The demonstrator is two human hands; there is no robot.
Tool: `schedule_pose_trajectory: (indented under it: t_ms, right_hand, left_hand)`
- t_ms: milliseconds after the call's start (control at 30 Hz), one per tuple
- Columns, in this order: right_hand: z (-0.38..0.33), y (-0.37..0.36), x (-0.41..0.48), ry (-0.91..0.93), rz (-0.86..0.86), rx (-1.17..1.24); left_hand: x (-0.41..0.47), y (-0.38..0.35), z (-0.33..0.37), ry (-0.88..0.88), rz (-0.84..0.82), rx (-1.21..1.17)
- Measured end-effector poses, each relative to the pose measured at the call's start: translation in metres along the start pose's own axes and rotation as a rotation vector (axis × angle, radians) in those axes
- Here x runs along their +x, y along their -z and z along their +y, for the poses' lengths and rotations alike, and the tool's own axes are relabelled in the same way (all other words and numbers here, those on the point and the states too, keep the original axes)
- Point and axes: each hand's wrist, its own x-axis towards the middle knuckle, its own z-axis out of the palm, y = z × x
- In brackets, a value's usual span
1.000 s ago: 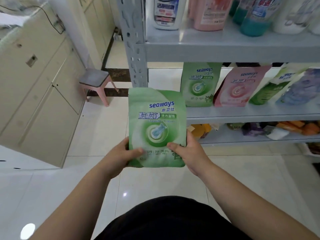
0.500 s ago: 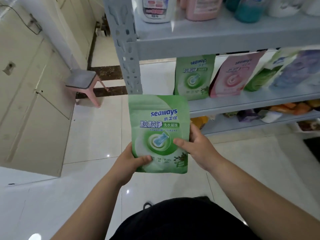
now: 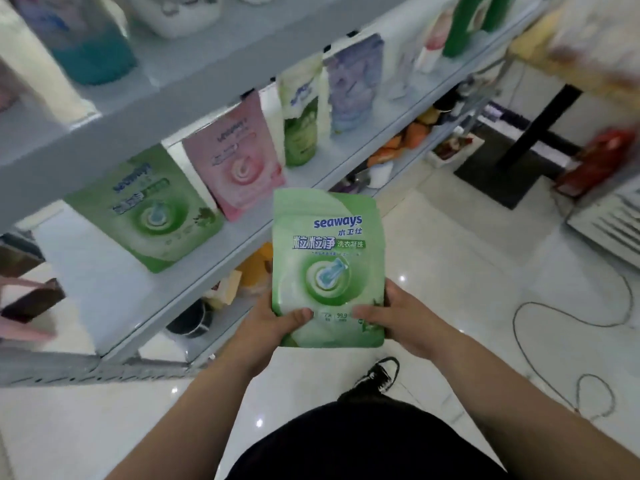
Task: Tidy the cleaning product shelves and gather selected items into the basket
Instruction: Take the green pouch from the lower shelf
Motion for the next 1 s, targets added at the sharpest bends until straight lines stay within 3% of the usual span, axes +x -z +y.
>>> schedule_pose_trajectory:
  t_ms: [400, 733, 1000]
  right_hand:
    - [-0.074, 0.246, 0.007, 0.118, 0.342, 0.155]
    - [-0.1, 0.365, 0.036, 0.061, 0.627, 0.315]
    - [-0.18, 0.459, 0.078, 0.045, 0.887, 0.369]
  left_hand:
    - [0.202, -0.244, 0.077, 0.084, -0.215, 0.282]
    - [0.337, -0.372, 0.102, 0.16, -0.438, 0.449]
    - [0.454, -0.483, 0.161, 0.202, -0.642, 0.464]
